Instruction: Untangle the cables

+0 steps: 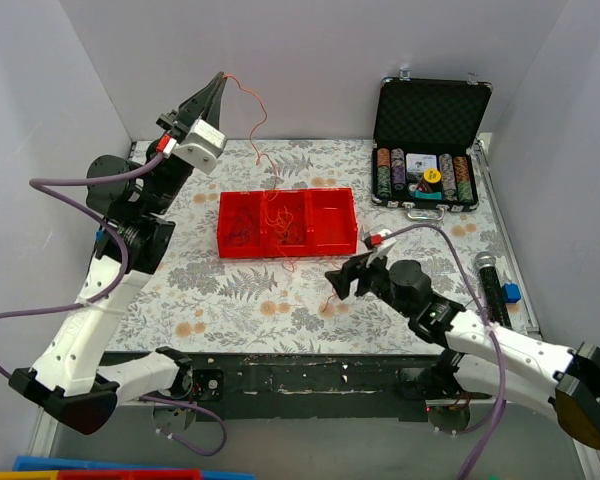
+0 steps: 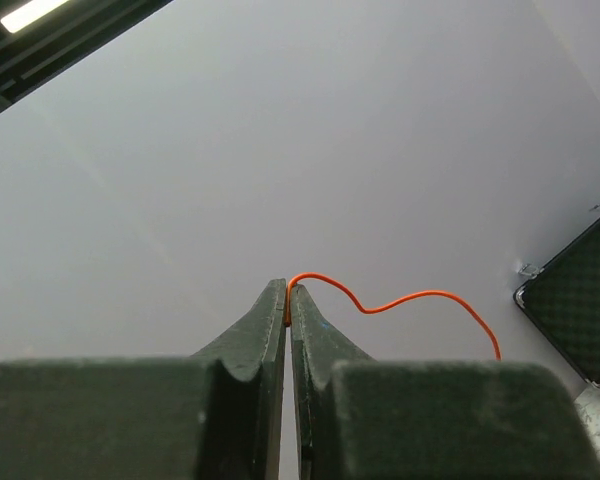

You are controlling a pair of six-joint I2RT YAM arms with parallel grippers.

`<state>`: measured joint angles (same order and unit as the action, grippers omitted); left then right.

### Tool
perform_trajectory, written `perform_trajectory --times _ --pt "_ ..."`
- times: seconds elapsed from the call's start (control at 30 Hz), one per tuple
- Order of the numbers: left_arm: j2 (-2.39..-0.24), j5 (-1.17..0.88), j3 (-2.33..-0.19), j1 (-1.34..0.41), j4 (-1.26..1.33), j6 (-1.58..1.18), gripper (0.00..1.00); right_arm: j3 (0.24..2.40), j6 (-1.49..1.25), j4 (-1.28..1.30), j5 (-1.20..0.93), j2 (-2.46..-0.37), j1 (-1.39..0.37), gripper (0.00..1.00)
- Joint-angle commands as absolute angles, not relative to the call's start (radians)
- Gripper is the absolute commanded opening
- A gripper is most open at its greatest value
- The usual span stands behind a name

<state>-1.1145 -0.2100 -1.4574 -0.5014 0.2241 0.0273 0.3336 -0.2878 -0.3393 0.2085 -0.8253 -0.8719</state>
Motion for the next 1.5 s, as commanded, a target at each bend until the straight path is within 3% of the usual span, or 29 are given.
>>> perform_trajectory --times 0.0,0.33,0.9,1.0,1.13,1.2,1.27,1.3,1.37,1.47 --pt "-1.085 -0.23 -1.479 -0.503 0.202 0.008 0.0 0.472 -0.196 -0.561 0.031 -1.003 -0.873 0.86" --pt "-1.081 -0.244 -1.505 -0.503 0.19 0.009 0.0 0.626 -0.224 -0.793 -0.208 -1.379 -0.873 0.89" --pt "-1.066 -0.256 -1.528 -0.503 0.19 0.008 0.0 0.715 -0.262 -0.931 -0.221 -1.673 -0.874 0.91" --pt "-1.068 -0.256 -1.532 -0.503 0.19 0.014 0.0 0.741 -0.278 -0.925 -0.196 -1.707 -0.876 0.81" --pt "-1.075 -0.253 -1.548 -0.503 0.19 0.021 0.0 0.723 -0.317 -0.936 -0.198 -1.729 -0.876 0.5" --pt "-1.075 -0.252 -1.552 -0.505 0.198 0.029 0.0 0.695 -0.33 -0.94 -0.195 -1.72 -0.876 0.41" --pt "-1.077 -0.245 -1.554 -0.503 0.212 0.038 0.0 0.654 -0.34 -0.962 -0.189 -1.701 -0.876 0.41" --pt "-1.081 -0.242 -1.554 -0.503 0.215 0.043 0.0 0.632 -0.345 -0.975 -0.192 -1.686 -0.876 0.47" --pt "-1.083 -0.238 -1.557 -0.503 0.224 0.049 0.0 0.6 -0.35 -0.989 -0.184 -1.664 -0.876 0.49" --pt "-1.083 -0.236 -1.555 -0.505 0.232 0.06 0.0 0.578 -0.356 -0.989 -0.176 -1.643 -0.876 0.41"
